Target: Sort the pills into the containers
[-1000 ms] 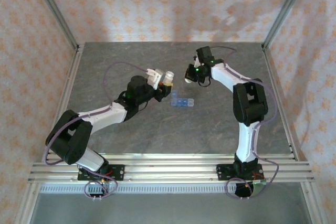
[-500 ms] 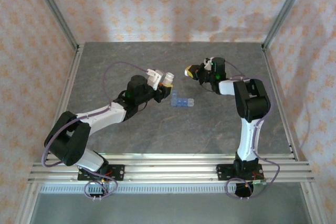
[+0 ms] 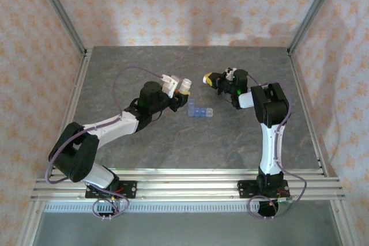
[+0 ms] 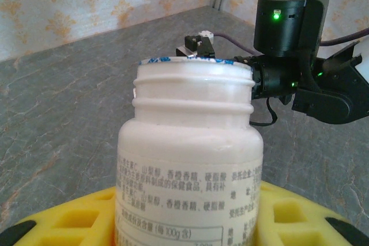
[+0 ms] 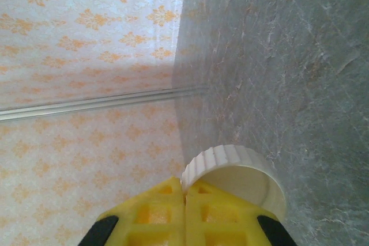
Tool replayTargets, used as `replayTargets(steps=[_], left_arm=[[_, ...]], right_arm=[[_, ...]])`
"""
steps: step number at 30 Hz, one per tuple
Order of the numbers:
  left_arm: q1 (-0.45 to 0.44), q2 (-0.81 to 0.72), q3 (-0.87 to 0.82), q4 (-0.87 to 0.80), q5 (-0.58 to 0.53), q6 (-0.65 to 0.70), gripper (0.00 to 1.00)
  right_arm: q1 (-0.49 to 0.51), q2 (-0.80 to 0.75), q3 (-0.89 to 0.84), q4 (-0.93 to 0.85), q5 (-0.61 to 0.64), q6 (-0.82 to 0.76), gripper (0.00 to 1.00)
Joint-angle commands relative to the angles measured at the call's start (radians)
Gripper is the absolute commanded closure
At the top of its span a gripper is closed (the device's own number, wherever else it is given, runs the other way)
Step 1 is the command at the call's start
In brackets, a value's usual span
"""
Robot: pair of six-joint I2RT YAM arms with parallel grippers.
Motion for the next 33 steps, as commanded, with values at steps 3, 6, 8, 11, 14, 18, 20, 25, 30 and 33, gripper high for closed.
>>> replayTargets(steps=[3, 6, 8, 11, 14, 18, 20, 25, 30, 33], left_arm=[[-0.005, -0.007, 0.035, -0.006, 0.003, 0.013, 1.00], [-0.008, -0.007, 0.036, -0.010, 0.003, 0.016, 1.00], [-0.006, -0.007, 0.038, -0.013, 0.002, 0.017, 1.00], [-0.008, -0.007, 0.042, -0.012, 0.002, 0.017, 1.00], [-0.011, -0.007, 0.041, -0.014, 0.002, 0.017, 1.00], [-0.011, -0.010, 0.040, -0.016, 0.001, 0.019, 1.00], [-0.013, -0.013, 0.040, -0.019, 0.000, 0.021, 1.00], [-0.015, -0.016, 0.041, -0.021, -0.002, 0.023, 1.00], [-0.018, -0.017, 0.038, -0.021, -0.005, 0.024, 1.00], [-0.019, -0.016, 0.039, -0.021, -0.007, 0.025, 1.00]], right_arm=[[-0.002, 0.039, -0.014, 0.059, 0.014, 0.013, 1.00], [-0.003, 0.048, -0.017, 0.056, 0.016, 0.011, 1.00], [-0.002, 0.051, -0.021, 0.050, 0.018, 0.011, 1.00], [-0.002, 0.054, -0.023, 0.039, 0.021, 0.007, 1.00], [-0.003, 0.058, -0.030, 0.039, 0.023, 0.005, 1.00], [-0.003, 0.058, -0.046, 0.035, 0.026, -0.002, 0.96], [-0.003, 0.057, -0.056, 0.037, 0.030, -0.004, 0.92], [-0.004, 0.053, -0.070, 0.042, 0.035, -0.005, 0.77], [-0.005, 0.052, -0.076, 0.046, 0.037, -0.006, 0.71], [-0.007, 0.051, -0.084, 0.048, 0.040, -0.005, 0.65]])
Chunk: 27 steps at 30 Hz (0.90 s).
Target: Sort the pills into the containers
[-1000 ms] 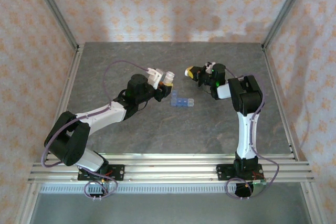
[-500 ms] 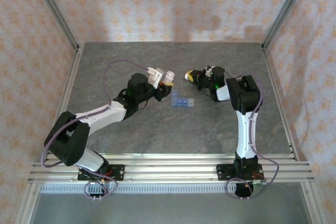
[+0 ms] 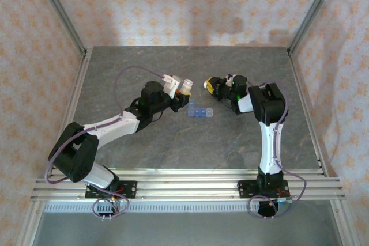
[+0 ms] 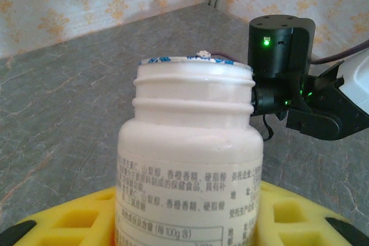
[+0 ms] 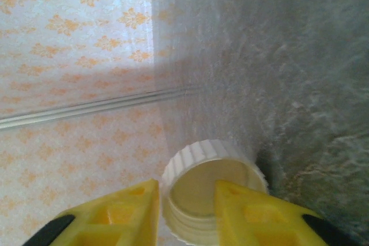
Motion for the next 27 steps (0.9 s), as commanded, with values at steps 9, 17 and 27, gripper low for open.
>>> replayTargets(steps=[9, 17, 27], left_arm=[[-0.007, -0.011, 0.025, 0.005, -0.008, 0.024, 1.00], [-0.009, -0.013, 0.023, 0.004, -0.009, 0.026, 1.00], [-0.008, -0.019, 0.019, 0.009, -0.009, 0.030, 1.00]], right_arm=[[-0.012, -0.006, -0.036, -0.009, 0.024, -0.008, 0.55], [-0.017, -0.034, -0.044, -0.041, 0.017, -0.025, 0.50], [-0.021, -0.181, -0.011, -0.426, -0.001, -0.247, 0.39]])
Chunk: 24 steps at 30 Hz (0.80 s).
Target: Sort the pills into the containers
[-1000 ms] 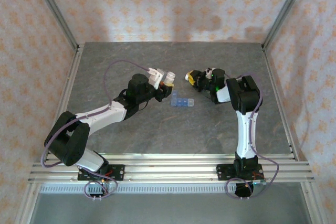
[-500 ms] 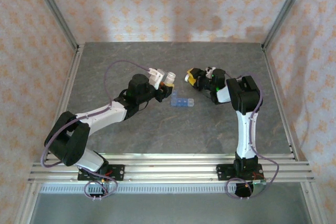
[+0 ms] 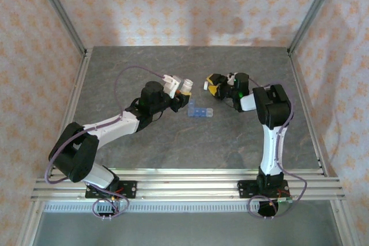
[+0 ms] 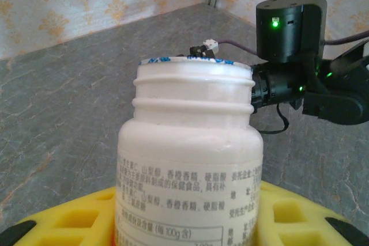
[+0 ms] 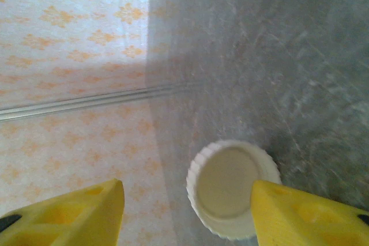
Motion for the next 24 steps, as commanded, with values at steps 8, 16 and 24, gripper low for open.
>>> replayTargets(steps=[8, 16, 24], left_arm=[[-0.009, -0.023, 0.003, 0.043, -0.024, 0.018, 1.00], [0.002, -0.024, -0.015, 0.077, -0.036, 0.016, 1.00], [0.022, -0.042, -0.048, 0.101, -0.042, 0.009, 1.00]], right_arm=[[-0.008, -0.200, 0.144, -0.807, 0.121, -0.490, 0.39], [0.053, -0.179, 0.404, -1.281, 0.351, -0.757, 0.34], [0.144, -0.052, 0.675, -1.536, 0.525, -0.830, 0.32]])
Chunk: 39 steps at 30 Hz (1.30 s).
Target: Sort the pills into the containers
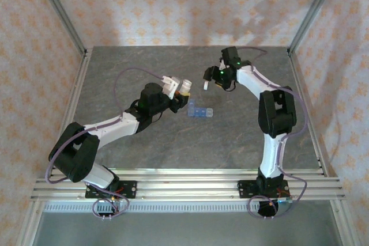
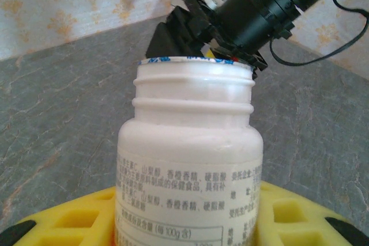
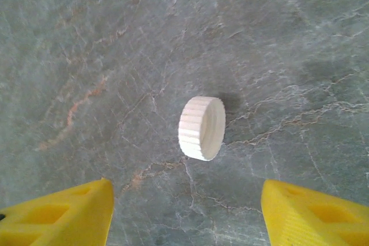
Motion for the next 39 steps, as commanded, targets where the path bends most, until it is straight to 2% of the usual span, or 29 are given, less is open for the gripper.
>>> replayTargets(steps=[1, 6, 16, 22, 25, 32, 36, 39], left_arm=[[0.018, -0.046, -0.018, 0.064, -0.021, 0.008, 1.00], [0.032, -0.060, -0.041, 0.085, -0.018, -0.003, 1.00], [0.047, -0.073, -0.063, 0.097, -0.006, -0.008, 1.00], [0.051, -0.080, -0.071, 0.094, -0.003, -0.010, 1.00], [0.052, -0.083, -0.070, 0.087, -0.002, -0.008, 1.00], [0.053, -0.080, -0.061, 0.077, 0.002, -0.008, 1.00], [0.053, -0.076, -0.053, 0.069, 0.007, -0.008, 1.00], [0.052, -0.070, -0.047, 0.064, 0.012, -0.008, 1.00]], right_arm=[[0.029, 0.075, 0.097, -0.197, 0.130, -0.065, 0.32], [0.052, 0.166, 0.214, -0.277, 0.171, -0.060, 0.33], [0.069, 0.258, 0.333, -0.313, 0.180, -0.056, 0.38], [0.069, 0.304, 0.377, -0.316, 0.166, -0.047, 0.46], [0.069, 0.317, 0.388, -0.311, 0.164, -0.042, 0.56], [0.069, 0.282, 0.321, -0.252, 0.160, -0.038, 0.83], [0.053, 0.200, 0.192, -0.137, 0.125, -0.005, 0.88], [0.024, 0.131, 0.057, 0.027, 0.015, 0.065, 0.88]])
